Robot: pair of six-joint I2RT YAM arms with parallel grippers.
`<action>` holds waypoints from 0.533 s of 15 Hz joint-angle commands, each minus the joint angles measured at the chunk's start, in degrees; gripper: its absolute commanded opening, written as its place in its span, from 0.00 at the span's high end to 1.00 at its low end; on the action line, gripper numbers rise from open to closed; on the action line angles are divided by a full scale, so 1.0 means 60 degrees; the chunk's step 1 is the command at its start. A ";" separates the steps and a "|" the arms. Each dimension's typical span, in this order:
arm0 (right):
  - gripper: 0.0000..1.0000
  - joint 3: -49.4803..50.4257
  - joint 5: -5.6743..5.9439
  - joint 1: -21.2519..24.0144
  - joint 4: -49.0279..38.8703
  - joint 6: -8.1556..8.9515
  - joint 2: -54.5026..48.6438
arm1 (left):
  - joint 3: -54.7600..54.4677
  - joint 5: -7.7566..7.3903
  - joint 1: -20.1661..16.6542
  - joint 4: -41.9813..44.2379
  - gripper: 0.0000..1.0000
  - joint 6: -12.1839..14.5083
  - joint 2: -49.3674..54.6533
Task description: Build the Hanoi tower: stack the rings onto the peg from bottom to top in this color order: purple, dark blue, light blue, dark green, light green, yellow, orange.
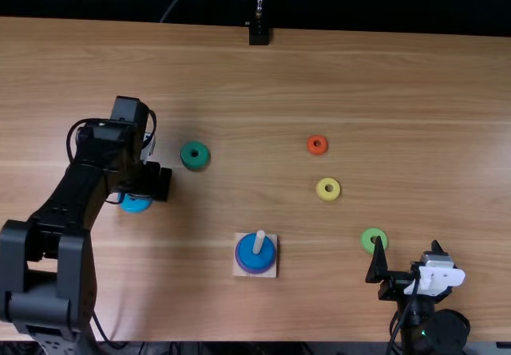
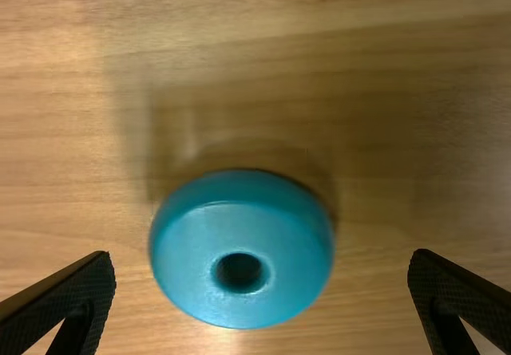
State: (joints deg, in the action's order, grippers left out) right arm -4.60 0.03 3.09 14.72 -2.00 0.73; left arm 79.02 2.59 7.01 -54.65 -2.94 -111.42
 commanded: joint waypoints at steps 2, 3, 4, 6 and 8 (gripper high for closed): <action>0.00 0.0606 0.0276 -0.0076 0.0580 0.0052 -0.0122 | -0.0221 -0.0115 -0.0230 0.0003 0.00 0.0156 0.0376; 0.00 0.0606 0.0276 -0.0076 0.0580 0.0052 -0.0122 | -0.0236 -0.0115 -0.0289 0.0003 0.00 0.0156 0.0376; 0.00 0.0606 0.0293 -0.0076 0.0580 0.0052 -0.0122 | -0.0251 -0.0115 -0.0318 0.0056 0.00 0.0244 0.0361; 0.00 0.0606 0.0276 -0.0076 0.0580 0.0052 -0.0122 | -0.0368 -0.0133 -0.0538 0.0496 0.00 0.0701 0.0361; 0.00 0.0606 0.0293 -0.0076 0.0580 0.0052 -0.0122 | -0.0456 -0.0115 -0.0552 0.0531 0.00 0.0806 0.0347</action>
State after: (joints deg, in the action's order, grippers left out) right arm -4.60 0.03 3.09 14.72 -2.00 0.73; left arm 77.45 2.39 4.01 -51.46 0.21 -110.80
